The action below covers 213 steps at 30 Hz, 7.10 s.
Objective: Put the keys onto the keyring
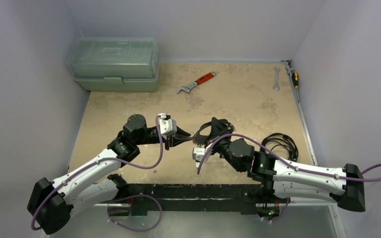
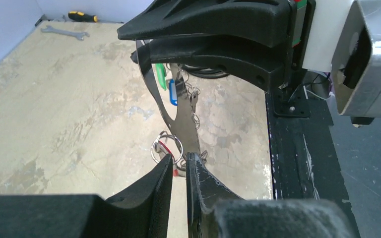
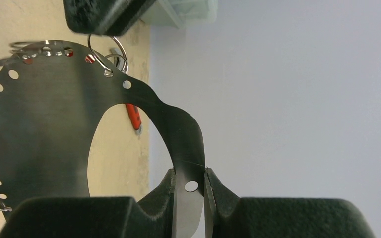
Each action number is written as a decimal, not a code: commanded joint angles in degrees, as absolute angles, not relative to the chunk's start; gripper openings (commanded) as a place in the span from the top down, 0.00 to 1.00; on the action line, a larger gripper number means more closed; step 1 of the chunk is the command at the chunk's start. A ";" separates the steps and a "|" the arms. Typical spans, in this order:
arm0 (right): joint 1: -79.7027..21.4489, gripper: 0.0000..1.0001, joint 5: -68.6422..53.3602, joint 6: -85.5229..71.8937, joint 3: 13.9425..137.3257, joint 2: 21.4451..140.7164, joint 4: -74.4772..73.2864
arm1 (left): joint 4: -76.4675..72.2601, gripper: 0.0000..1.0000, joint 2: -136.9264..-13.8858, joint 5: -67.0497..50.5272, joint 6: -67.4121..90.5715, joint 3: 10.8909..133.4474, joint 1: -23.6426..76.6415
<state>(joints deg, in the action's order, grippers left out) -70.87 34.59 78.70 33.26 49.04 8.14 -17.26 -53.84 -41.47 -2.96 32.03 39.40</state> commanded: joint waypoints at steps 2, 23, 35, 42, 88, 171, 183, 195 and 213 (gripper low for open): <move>-70.08 1.00 36.56 78.97 35.14 47.14 12.19 | -7.12 0.80 -50.61 -38.02 -9.42 34.82 39.20; -70.90 1.00 51.35 65.57 50.00 66.41 7.55 | -19.07 0.06 -30.60 3.34 -18.19 25.20 39.15; -72.02 1.00 61.96 51.97 67.23 79.81 -1.71 | -6.51 0.01 -35.00 31.59 -4.42 36.00 39.11; -74.96 1.00 61.67 40.12 76.54 81.41 -17.17 | -5.48 0.01 -32.79 34.73 -3.16 36.67 39.03; -67.24 1.00 42.71 18.34 61.45 101.75 -19.19 | -3.67 0.02 -32.51 40.79 -4.92 37.01 38.86; -63.73 0.01 37.00 26.11 56.83 75.91 7.98 | -4.66 0.00 -34.65 39.87 -6.42 36.04 37.56; -54.46 0.01 36.59 -6.08 46.95 55.83 2.67 | -4.94 0.01 -37.06 41.39 -6.28 36.04 37.40; -43.59 0.01 21.46 -26.36 41.23 47.06 -6.31 | -4.93 0.01 -40.44 40.80 -5.54 36.39 36.83; -43.55 0.01 16.02 -30.61 35.93 44.70 -2.09 | -3.98 0.01 -43.68 38.53 -4.66 37.62 35.25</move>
